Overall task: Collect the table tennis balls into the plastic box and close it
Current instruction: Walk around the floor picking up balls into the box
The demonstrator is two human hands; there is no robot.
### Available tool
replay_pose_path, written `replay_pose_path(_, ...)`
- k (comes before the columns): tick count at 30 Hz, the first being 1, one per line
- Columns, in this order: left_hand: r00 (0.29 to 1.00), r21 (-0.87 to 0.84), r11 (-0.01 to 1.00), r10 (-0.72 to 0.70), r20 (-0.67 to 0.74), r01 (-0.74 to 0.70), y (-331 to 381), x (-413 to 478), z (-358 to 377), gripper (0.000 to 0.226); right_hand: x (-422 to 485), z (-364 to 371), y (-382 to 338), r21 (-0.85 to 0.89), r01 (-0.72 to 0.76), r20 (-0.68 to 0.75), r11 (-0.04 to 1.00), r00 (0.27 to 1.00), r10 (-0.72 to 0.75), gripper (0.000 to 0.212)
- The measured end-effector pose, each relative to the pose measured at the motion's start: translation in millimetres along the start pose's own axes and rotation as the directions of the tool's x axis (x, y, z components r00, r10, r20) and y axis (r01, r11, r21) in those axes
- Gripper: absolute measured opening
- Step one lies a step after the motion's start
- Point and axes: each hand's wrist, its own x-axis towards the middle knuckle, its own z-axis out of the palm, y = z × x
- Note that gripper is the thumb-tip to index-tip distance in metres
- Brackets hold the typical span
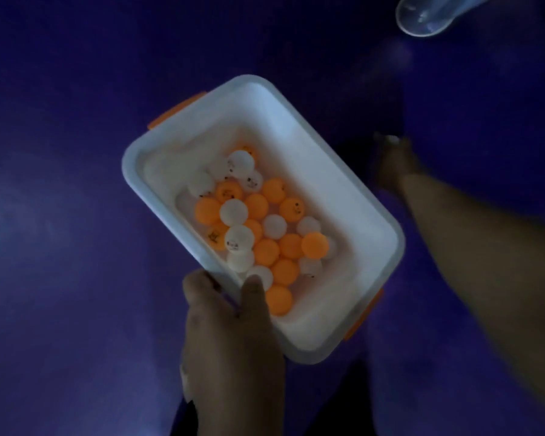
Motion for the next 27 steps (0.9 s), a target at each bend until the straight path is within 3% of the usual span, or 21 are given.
replay_pose_path(1,1.0,0.021,1.0,-0.013,-0.014,0.013,1.0,2.5,-3.1,0.023,0.8,-1.0,1.9,-0.016,0.001,0.017,1.0,1.0,-0.001,0.035)
replay_pose_path(3,0.998,0.036,0.998,-0.057,-0.015,0.057,4.4,8.7,-6.7,0.022,-2.0,-4.2,1.5,-0.039,-0.035,0.038,0.999,0.999,0.036,0.046)
replay_pose_path(5,0.997,0.062,0.995,-0.076,-0.007,0.076,7.9,9.1,-9.8,0.022,-11.5,-5.5,0.3,0.05,-0.094,0.007,0.994,0.996,0.094,0.049)
replay_pose_path(8,0.995,0.043,0.994,-0.098,-0.003,0.099,11.3,9.3,-15.4,0.022,-36.6,-19.0,-16.2,0.296,-0.079,-0.215,0.952,0.965,0.147,0.037)
replay_pose_path(10,0.993,0.032,0.992,-0.12,0.007,0.12,13.0,7.6,-18.2,0.021,-56.7,-38.8,-36.6,0.542,0.056,-0.365,0.839,0.915,0.174,0.032)
replay_pose_path(12,0.993,0.02,0.993,-0.119,0.017,0.119,17.0,2.4,-21.0,0.022,-87.6,-70.0,-59.3,0.729,0.269,-0.471,0.629,0.864,0.176,0.023)
replay_pose_path(14,0.995,-0.002,0.995,-0.095,0.041,0.096,21.8,-5.8,-25.1,0.021,-129.6,-101.4,-78.9,0.723,0.438,-0.566,0.534,0.819,0.095,0.019)
replay_pose_path(16,0.994,-0.047,0.996,-0.066,0.083,0.07,31.6,-15.9,-34.0,0.02,-173.0,-128.8,-96.8,0.633,0.532,-0.615,0.562,0.787,-0.053,0.023)
replay_pose_path(19,0.992,-0.069,0.997,-0.022,0.125,0.031,50.5,-39.5,-56.0,0.019,-228.2,-160.7,-109.9,0.525,0.523,-0.493,0.671,0.83,-0.261,0.046)
replay_pose_path(21,0.989,-0.092,0.995,-0.011,0.147,0.024,66.6,-60.9,-75.0,0.018,-260.1,-182.5,-113.3,0.54,0.454,-0.353,0.709,0.887,-0.298,0.053)
replay_pose_path(24,0.988,-0.092,0.996,0.02,0.152,-0.006,94.0,-94.6,-109.4,0.018,-306.0,-228.1,-122.0,0.721,0.348,-0.241,0.598,0.937,-0.254,0.039)
replay_pose_path(27,0.986,-0.053,0.997,0.058,0.155,-0.05,122.3,-124.2,-154.1,0.019,-341.6,-278.4,-138.0,0.766,0.279,-0.16,0.579,0.955,-0.249,0.034)
